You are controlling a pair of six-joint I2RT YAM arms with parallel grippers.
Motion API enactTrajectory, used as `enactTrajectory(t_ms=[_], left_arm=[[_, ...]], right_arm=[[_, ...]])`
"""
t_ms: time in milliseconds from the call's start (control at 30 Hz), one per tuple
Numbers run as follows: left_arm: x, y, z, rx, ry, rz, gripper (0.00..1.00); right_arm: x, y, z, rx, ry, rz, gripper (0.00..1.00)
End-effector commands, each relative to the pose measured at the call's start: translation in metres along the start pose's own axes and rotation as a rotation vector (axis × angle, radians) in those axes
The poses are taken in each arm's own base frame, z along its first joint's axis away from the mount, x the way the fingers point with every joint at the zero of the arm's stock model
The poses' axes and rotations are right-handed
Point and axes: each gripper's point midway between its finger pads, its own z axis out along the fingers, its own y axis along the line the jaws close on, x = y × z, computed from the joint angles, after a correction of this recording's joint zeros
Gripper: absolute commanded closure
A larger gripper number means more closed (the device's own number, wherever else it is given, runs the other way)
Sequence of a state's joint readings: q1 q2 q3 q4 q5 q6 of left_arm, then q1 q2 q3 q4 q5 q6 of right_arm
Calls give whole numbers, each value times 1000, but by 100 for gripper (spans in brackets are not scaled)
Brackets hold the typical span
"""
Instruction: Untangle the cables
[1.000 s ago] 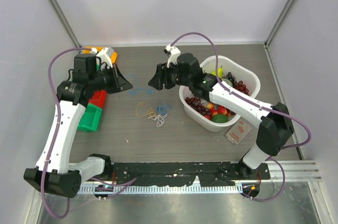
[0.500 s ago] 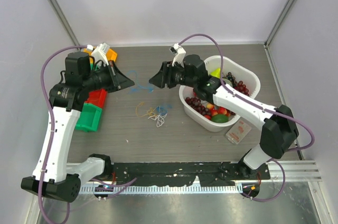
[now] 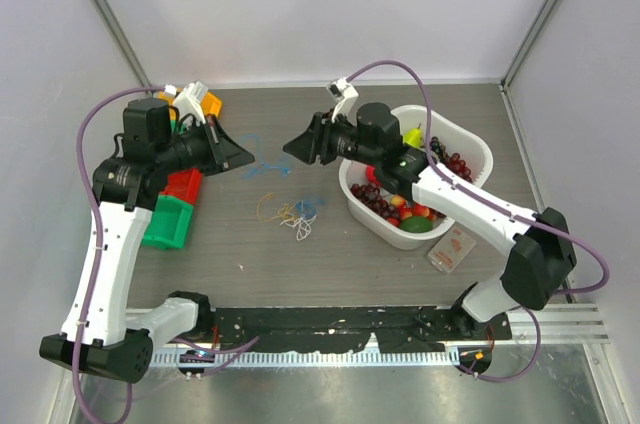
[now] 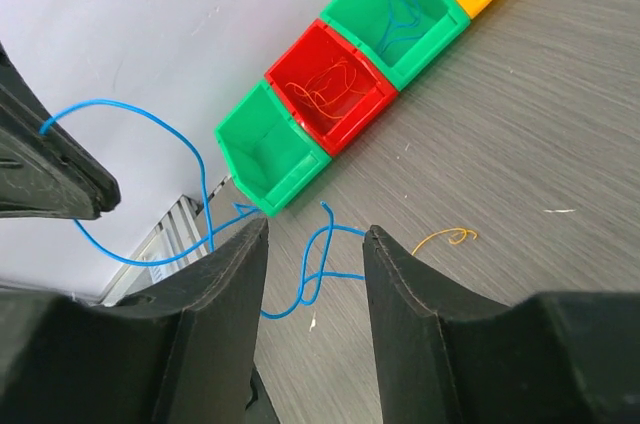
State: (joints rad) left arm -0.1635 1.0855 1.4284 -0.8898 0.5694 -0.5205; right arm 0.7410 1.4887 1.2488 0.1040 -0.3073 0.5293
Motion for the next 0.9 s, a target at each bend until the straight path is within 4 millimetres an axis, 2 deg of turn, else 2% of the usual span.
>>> enactTrajectory(t_ms=[0, 200, 333, 400, 467, 500, 567, 700, 733, 767, 800, 833, 867], left_arm=[[-8, -18, -11, 49, -27, 29, 100], [-9, -19, -10, 55, -25, 33, 100], [-8, -21, -11, 65, -21, 34, 100], [-8, -21, -11, 68, -21, 35, 100], [-8, -23, -13, 74, -24, 41, 100], [-8, -26, -15, 80, -28, 49, 100], [-12, -29, -20, 77, -44, 68, 100], [-27, -42, -41, 68, -140, 114, 100], [-32, -48, -50, 67, -182, 132, 100], [-38, -48, -59, 37, -233, 144, 100], [-44, -50, -68, 19, -280, 157, 100], [-49, -52, -77, 4, -323, 172, 100], [-54, -56, -87, -3, -367, 188, 100]], right_arm=[[-13, 22, 10, -72, -33, -33, 53], [-6, 26, 20, -85, -17, -30, 56], [0, 21, 29, -74, -10, -22, 59], [0, 15, 33, -53, -15, -18, 64], [-1, 12, 36, -44, -31, -8, 74], [-1, 9, 36, -35, -37, -3, 86], [-6, -8, 34, 37, -71, 18, 99], [-10, -67, 17, 215, -140, 131, 99], [-4, -83, 12, 246, -136, 151, 99], [-11, -99, 6, 272, -162, 171, 99], [-3, -111, 3, 292, -158, 184, 99], [-7, -125, -3, 315, -175, 202, 99], [-1, -131, -5, 316, -167, 210, 99]])
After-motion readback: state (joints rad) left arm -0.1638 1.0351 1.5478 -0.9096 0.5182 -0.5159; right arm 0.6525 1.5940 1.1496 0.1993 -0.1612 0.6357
